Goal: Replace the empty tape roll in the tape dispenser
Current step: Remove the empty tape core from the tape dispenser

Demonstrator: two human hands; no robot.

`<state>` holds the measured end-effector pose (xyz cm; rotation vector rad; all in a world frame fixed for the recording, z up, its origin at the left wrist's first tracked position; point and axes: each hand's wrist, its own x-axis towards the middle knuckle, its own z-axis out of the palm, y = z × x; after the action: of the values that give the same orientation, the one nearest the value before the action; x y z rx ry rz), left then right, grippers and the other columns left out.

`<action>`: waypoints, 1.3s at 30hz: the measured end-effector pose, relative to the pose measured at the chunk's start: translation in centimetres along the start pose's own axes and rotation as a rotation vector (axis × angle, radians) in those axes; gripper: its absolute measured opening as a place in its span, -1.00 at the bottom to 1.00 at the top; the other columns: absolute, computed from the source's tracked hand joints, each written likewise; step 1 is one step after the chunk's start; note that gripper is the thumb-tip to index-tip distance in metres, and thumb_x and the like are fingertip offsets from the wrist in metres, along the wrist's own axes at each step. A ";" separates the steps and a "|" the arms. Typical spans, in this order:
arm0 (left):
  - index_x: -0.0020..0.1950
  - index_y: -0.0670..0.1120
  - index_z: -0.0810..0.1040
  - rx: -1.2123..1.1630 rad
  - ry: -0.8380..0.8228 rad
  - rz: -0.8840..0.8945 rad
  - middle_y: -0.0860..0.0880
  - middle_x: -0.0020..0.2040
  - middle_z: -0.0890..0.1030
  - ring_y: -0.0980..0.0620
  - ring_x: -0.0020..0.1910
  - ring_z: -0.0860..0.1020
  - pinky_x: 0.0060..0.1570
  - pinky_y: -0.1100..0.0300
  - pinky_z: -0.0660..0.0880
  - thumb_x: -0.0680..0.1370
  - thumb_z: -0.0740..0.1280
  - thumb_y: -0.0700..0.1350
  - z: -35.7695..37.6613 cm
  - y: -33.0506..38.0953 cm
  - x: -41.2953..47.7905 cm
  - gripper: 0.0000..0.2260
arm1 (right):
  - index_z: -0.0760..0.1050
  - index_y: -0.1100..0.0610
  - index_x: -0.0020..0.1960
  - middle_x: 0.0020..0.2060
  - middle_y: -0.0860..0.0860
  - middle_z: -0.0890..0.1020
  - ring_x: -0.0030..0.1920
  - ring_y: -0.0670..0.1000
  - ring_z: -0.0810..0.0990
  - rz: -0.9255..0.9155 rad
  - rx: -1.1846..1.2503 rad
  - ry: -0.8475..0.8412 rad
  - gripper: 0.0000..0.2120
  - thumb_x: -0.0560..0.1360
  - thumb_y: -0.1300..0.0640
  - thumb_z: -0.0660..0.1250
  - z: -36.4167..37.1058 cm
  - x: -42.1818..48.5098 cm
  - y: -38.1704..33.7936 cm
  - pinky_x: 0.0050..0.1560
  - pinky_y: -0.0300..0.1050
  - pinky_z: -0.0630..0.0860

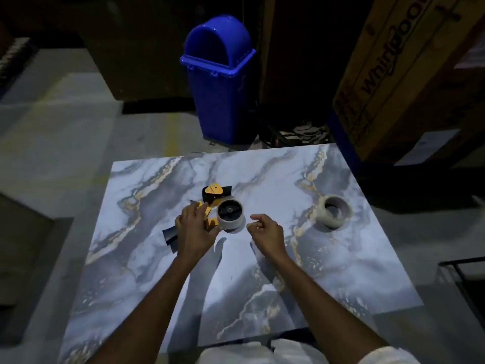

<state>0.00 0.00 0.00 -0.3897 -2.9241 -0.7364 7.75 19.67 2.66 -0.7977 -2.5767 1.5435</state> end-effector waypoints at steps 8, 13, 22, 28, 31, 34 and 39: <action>0.62 0.02 0.23 0.006 -0.092 -0.067 -0.19 0.61 0.17 -0.23 0.55 0.20 0.37 -0.23 0.25 0.32 0.56 0.24 -0.4 0.6 0.7 -0.04 | 0.46 0.10 0.35 0.15 0.12 0.61 0.10 0.10 0.60 -0.239 -0.245 -0.126 -0.47 0.41 0.07 0.49 1.7 1.9 -1.6 0.04 -0.01 0.57; 0.68 0.05 -0.03 -0.002 -0.185 -0.213 -0.21 0.65 -0.03 -0.28 0.58 0.10 0.40 -0.27 0.19 0.31 0.55 0.31 -0.7 0.0 1.3 0.13 | 0.29 0.01 0.47 0.26 0.12 0.49 0.26 0.18 0.46 -0.220 -0.366 -0.163 -0.21 0.33 -0.17 0.47 3.3 3.1 -1.7 0.12 0.15 0.54; 0.07 0.03 0.53 -0.048 -0.196 -0.306 -0.02 -0.07 0.69 -0.19 0.02 0.63 -0.01 -0.04 0.44 0.33 0.49 0.13 0.0 -1.9 2.3 -0.61 | 0.29 -0.09 0.44 0.10 0.05 0.64 0.07 0.13 0.64 -0.196 -0.376 -0.252 -0.19 0.28 -0.26 0.48 5.3 5.9 0.3 -0.02 0.06 0.63; -0.22 0.01 0.51 -0.153 -0.207 -0.312 0.03 -0.31 0.61 -0.11 -0.22 0.61 -0.19 -0.02 0.53 0.26 0.39 0.12 0.5 -2.4 1.1 -0.77 | 0.34 0.02 0.44 0.15 0.07 0.62 0.13 0.13 0.59 -0.188 -0.371 -0.245 -0.22 0.30 -0.11 0.54 4.2 4.1 0.0 0.00 0.00 0.58; -0.20 0.00 0.53 -0.122 -0.197 -0.295 0.05 -0.30 0.60 -0.08 -0.21 0.58 -0.20 0.05 0.44 0.31 0.46 0.08 0.5 -1.9 0.4 -0.78 | 0.34 0.03 0.42 0.16 0.06 0.61 0.14 0.13 0.58 -0.190 -0.348 -0.221 -0.24 0.30 -0.08 0.53 3.8 3.2 0.8 -0.02 -0.03 0.56; -0.20 0.00 0.51 -0.096 -0.198 -0.286 0.06 -0.30 0.60 -0.07 -0.21 0.58 -0.21 0.08 0.35 0.31 0.50 0.04 0.2 -1.3 0.1 -0.77 | 0.34 0.03 0.39 0.15 0.05 0.60 0.13 0.13 0.58 -0.166 -0.337 -0.199 -0.22 0.25 -0.12 0.53 3.4 2.8 1.6 -0.08 -0.07 0.53; -0.10 0.01 0.49 -0.087 -0.239 -0.277 0.07 -0.24 0.62 -0.09 -0.14 0.60 -0.15 0.05 0.39 0.31 0.46 0.13 0.0 -1.1 0.1 -0.69 | 0.18 0.06 0.55 0.34 0.09 0.46 0.36 0.14 0.44 -0.083 -0.312 -0.197 0.05 0.23 -0.27 0.57 3.0 3.0 1.0 0.20 0.03 0.54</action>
<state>-0.42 -0.93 -0.49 -0.0822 -3.2204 -0.9127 4.73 18.89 -0.35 -0.5705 -3.0006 1.2744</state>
